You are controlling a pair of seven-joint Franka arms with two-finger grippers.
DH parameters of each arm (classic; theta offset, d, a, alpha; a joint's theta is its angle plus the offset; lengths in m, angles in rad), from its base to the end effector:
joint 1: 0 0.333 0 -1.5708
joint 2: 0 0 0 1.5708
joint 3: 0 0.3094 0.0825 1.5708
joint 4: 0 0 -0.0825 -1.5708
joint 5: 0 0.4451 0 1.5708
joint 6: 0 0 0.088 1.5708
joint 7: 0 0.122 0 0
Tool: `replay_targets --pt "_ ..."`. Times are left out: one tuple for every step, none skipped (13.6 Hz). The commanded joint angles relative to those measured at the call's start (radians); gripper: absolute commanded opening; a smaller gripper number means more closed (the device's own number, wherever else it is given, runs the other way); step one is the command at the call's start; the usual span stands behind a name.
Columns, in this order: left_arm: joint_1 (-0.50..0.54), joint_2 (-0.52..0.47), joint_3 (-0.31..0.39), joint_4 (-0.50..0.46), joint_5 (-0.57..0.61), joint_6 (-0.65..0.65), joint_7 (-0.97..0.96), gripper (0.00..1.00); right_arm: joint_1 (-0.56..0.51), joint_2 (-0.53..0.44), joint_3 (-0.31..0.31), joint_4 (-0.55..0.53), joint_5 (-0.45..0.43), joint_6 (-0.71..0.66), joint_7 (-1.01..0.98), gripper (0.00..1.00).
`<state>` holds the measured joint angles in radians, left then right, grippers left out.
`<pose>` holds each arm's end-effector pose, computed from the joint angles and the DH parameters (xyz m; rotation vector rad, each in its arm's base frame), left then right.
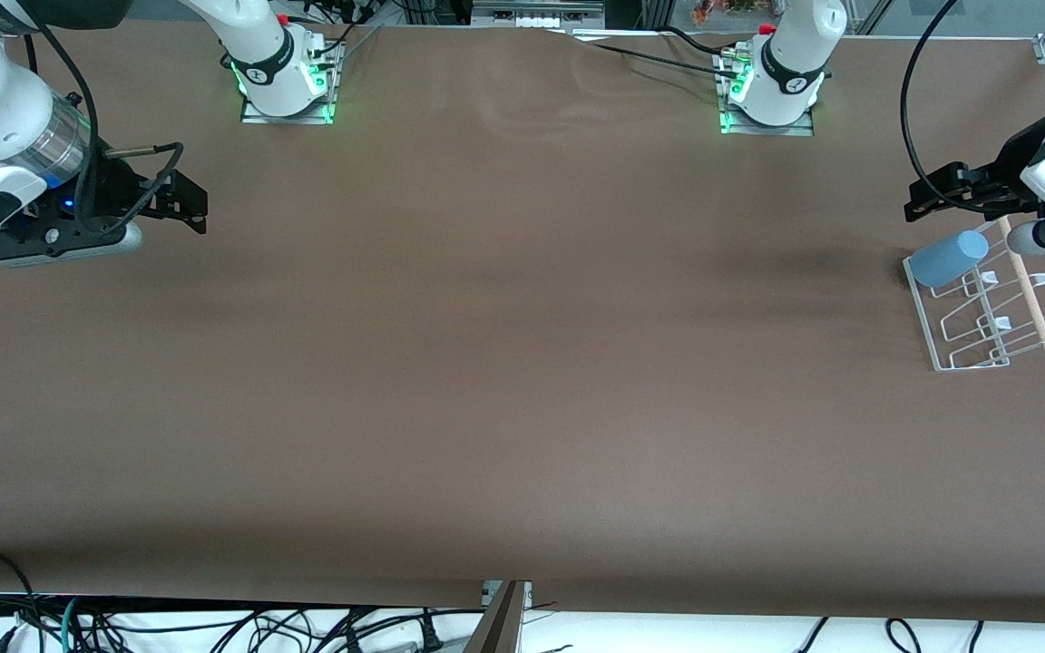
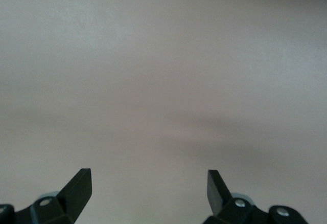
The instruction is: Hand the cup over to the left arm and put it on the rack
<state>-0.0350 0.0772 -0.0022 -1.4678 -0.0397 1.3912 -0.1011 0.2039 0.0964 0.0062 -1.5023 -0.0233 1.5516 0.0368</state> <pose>0.6166 -0.0283 0.5951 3.1018 0.0928 -0.2428 0.6278 0.1308 0.5771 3.1008 0.2695 -0.0684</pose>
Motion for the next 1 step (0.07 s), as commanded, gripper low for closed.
replay_targets --pt "-0.011 0.018 0.007 0.032 -0.025 -0.008 -0.002 1.00 0.002 -0.001 -0.002 0.011 0.008 -0.002 0.008 1.00"
